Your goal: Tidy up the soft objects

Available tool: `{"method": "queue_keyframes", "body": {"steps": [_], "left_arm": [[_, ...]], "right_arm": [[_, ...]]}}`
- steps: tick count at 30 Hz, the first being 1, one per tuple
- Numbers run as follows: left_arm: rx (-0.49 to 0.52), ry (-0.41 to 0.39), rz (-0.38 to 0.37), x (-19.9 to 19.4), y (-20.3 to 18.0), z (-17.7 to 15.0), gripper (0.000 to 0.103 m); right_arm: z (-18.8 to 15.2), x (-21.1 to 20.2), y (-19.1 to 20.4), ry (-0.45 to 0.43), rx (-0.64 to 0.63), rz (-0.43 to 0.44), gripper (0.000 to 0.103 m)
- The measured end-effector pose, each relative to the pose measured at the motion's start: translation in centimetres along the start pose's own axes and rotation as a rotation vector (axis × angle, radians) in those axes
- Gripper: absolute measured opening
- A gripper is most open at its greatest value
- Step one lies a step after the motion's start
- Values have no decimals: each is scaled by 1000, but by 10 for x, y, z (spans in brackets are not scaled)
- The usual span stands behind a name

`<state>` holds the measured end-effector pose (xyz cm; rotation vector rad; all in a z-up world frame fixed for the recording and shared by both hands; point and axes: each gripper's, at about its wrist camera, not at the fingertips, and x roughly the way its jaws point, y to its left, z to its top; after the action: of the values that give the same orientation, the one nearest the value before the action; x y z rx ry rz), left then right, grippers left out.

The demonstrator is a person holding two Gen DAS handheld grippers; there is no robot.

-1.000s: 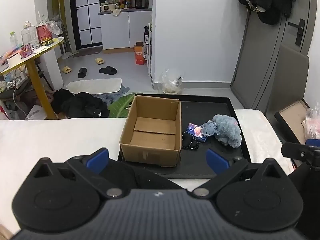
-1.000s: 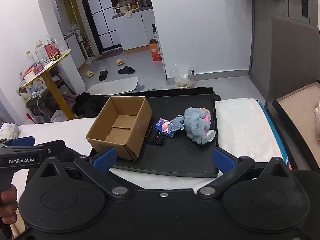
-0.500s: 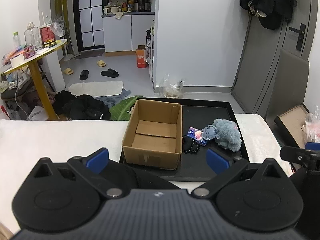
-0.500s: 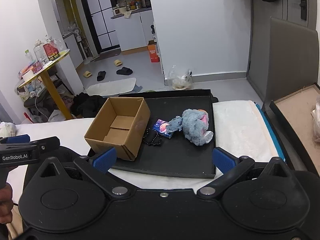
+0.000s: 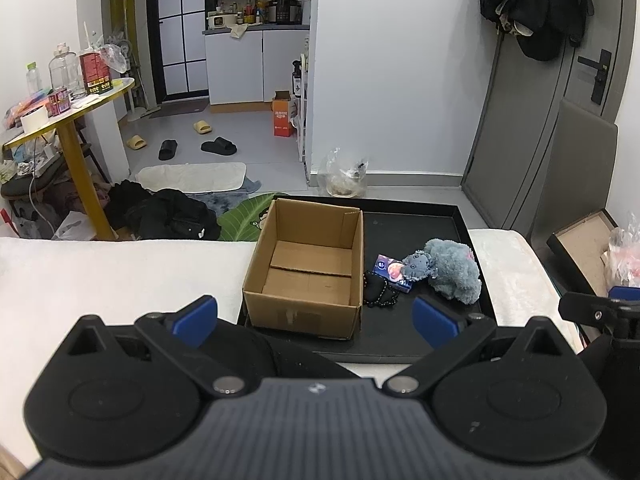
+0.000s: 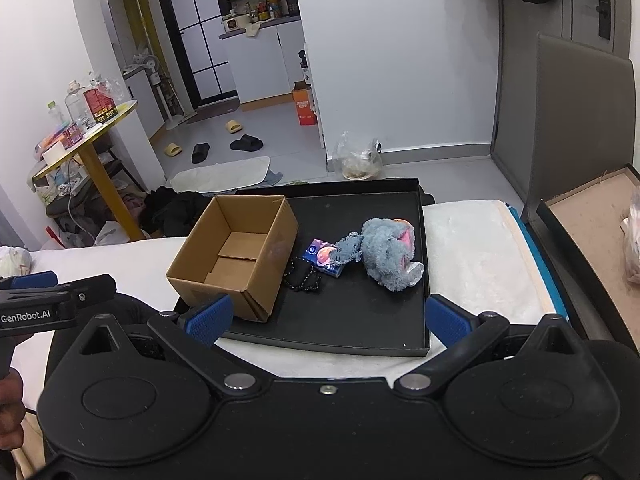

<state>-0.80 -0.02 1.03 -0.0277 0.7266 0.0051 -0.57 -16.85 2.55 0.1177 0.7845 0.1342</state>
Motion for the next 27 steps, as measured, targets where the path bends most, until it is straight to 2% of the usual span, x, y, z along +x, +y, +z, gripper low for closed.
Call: {"method": "queue_keyframes", "body": {"steps": [27], "left_arm": [[-3,0,4,-1,5,-2,103]], "right_arm": [[0,2,-2,2,3,2,103]]}}
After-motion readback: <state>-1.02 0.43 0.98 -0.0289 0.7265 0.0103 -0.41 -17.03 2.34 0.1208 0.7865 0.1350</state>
